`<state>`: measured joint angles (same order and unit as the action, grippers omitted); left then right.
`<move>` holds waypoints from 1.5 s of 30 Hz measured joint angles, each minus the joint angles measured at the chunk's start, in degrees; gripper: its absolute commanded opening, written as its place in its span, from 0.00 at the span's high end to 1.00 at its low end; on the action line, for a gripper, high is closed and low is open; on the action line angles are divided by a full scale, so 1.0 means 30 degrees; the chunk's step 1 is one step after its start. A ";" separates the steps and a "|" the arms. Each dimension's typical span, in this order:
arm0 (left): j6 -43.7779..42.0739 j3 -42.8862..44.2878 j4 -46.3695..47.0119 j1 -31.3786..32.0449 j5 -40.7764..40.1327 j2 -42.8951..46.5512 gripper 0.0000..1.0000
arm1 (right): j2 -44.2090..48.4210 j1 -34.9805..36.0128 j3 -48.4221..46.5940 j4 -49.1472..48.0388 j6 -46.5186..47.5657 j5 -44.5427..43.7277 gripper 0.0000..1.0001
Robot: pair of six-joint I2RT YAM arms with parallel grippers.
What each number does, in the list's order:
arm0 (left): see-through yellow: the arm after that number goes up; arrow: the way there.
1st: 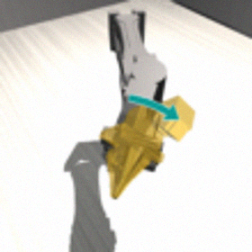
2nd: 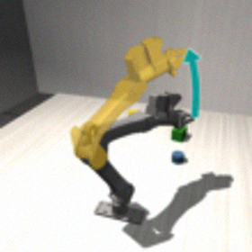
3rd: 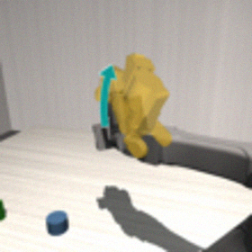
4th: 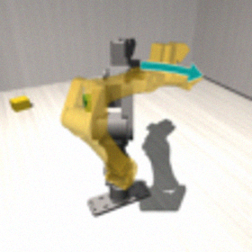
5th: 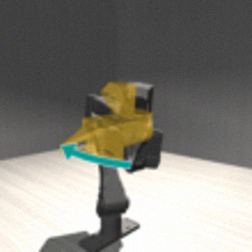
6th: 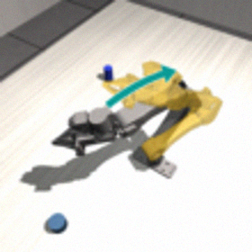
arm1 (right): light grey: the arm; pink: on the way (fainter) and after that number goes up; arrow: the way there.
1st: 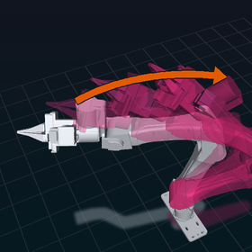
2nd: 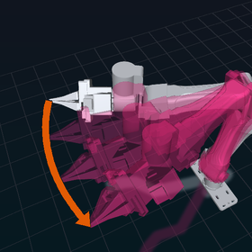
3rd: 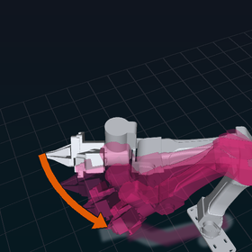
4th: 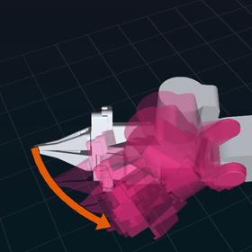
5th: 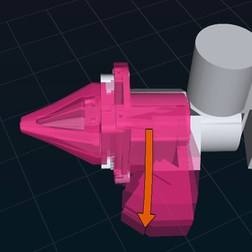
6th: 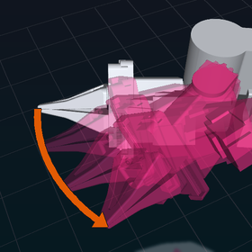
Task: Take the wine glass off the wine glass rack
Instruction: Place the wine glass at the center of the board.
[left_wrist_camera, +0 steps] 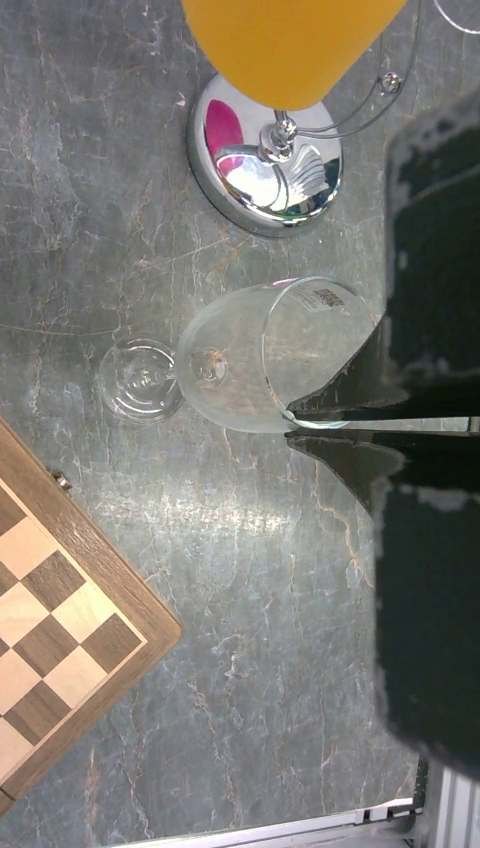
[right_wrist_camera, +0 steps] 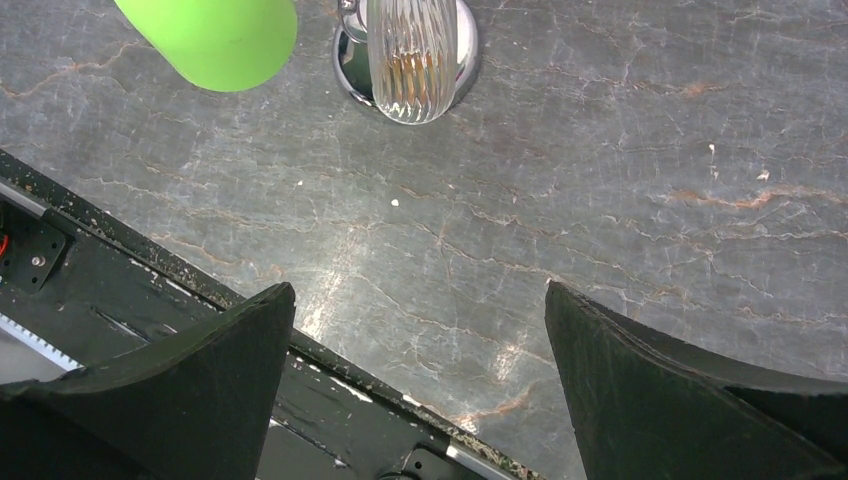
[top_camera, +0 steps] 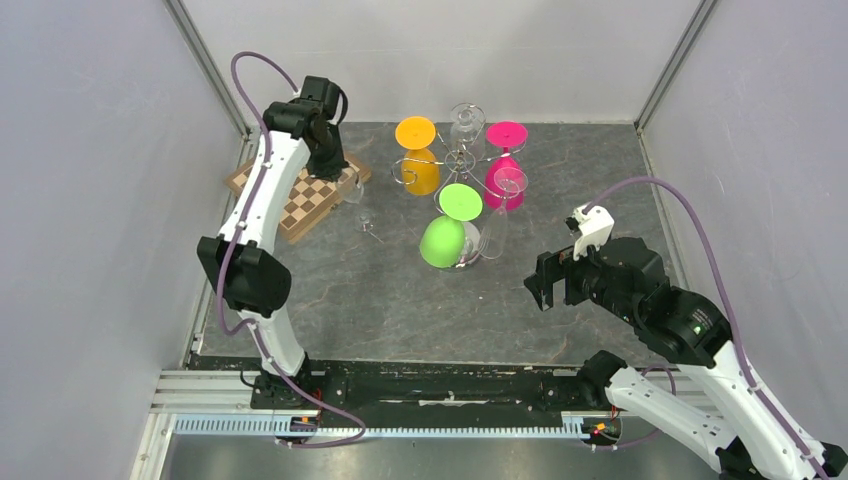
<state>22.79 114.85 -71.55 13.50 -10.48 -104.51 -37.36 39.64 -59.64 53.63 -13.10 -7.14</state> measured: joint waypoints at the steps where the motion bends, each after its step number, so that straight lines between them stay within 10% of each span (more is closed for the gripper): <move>1: 0.0000 0.0051 -0.0015 -0.0007 0.0000 -0.0160 0.98 | 0.0029 0.0000 0.0044 -0.0007 0.0000 0.0000 0.02; 9: -0.0015 0.1086 -0.0386 -0.0007 -0.0066 -0.1508 0.97 | 0.0313 0.0000 0.0364 -0.0051 -0.0131 0.0000 0.02; 28: -0.0219 0.2339 -0.0750 -0.0007 -0.0124 -0.1880 0.53 | 0.0401 0.0000 0.0546 -0.0066 -0.0299 -0.0029 0.02; 45: -0.0240 0.2157 -0.1246 -0.0007 0.0517 0.0612 0.37 | -0.0852 0.0000 -0.2514 0.0095 -0.0627 -0.0510 0.02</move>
<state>22.06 121.32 -75.29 13.47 -8.93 -102.67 -39.92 39.64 -67.18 53.91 -14.98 -8.67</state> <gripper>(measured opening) 0.595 0.979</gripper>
